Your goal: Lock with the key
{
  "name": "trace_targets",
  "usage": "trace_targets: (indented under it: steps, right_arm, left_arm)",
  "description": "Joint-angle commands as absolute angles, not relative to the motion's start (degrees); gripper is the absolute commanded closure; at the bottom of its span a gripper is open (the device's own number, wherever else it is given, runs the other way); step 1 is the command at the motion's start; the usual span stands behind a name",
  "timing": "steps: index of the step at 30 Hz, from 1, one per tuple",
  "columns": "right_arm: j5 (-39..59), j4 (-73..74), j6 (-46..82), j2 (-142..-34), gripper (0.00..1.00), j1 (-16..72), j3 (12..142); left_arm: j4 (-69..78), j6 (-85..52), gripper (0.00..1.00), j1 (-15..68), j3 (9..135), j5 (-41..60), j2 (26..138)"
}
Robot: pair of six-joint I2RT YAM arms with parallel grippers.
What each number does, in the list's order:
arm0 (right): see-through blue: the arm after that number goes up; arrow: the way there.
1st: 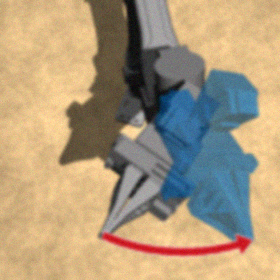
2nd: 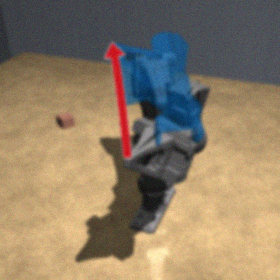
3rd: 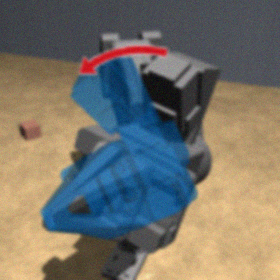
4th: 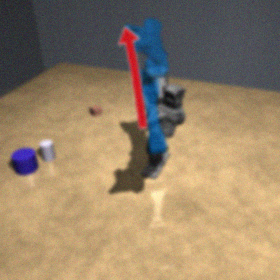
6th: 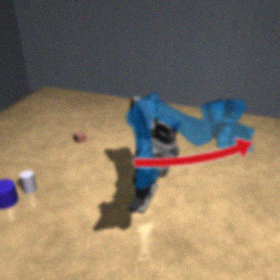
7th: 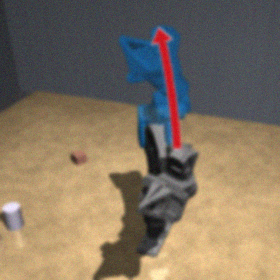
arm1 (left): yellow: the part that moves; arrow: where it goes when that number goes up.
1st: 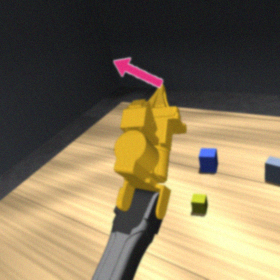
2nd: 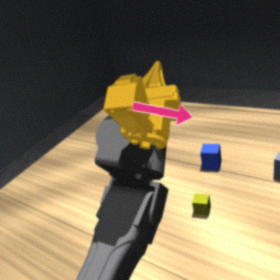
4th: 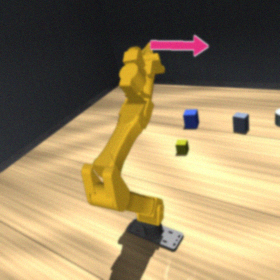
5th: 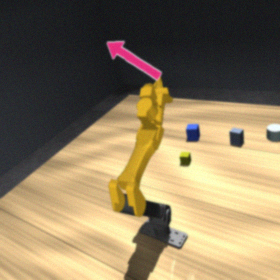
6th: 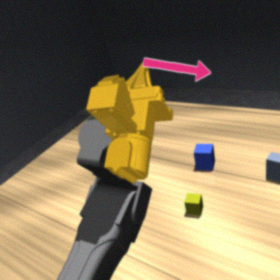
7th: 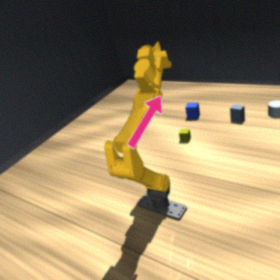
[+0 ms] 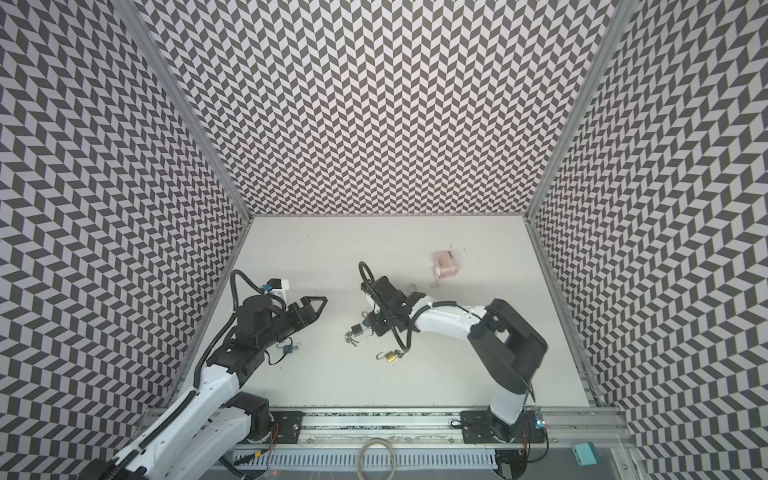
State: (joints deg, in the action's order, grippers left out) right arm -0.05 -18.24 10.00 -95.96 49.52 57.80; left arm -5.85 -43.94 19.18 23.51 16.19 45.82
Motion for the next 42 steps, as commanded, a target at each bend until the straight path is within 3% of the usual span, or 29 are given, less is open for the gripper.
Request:
trace_targets:
  steps: [1,6,12,19,27,30,36,42]
  right_arm:
    - [-5.8,-19.8,16.73,-88.15,0.6,51.07,51.28]
    - [-3.52,-19.77,24.33,-78.39,0.61,56.56,41.64]
    - [-1.92,-16.6,13.44,-74.71,0.52,61.49,37.8]
    - [2.37,-11.37,-8.27,-76.13,0.38,61.35,41.67]
    - [1.17,-13.16,-35.46,-74.15,0.36,59.92,40.81]
    - [10.57,-16.37,-45.91,-73.61,0.36,54.95,40.78]
    - [18.61,-26.12,-53.78,-81.82,0.39,50.36,48.26]
    - [17.72,-28.03,-56.02,-87.66,0.41,50.12,49.47]
  left_arm:
    - [-3.56,-42.63,0.1,27.91,26.02,10.77,48.0]
    - [3.39,-46.18,0.11,37.74,24.02,7.89,53.61]
    - [12.18,-51.44,0.11,38.94,19.45,11.03,56.69]
    - [13.6,-53.16,0.13,25.47,16.04,19.8,50.22]
    - [7.36,-48.93,0.14,11.53,15.2,28.04,43.68]
    - [8.48,-48.86,0.14,8.61,14.72,31.74,45.16]
    - [15.26,-50.7,0.14,2.28,12.18,40.65,45.71]
    - [20.5,-51.3,0.11,3.13,11.08,48.17,44.87]
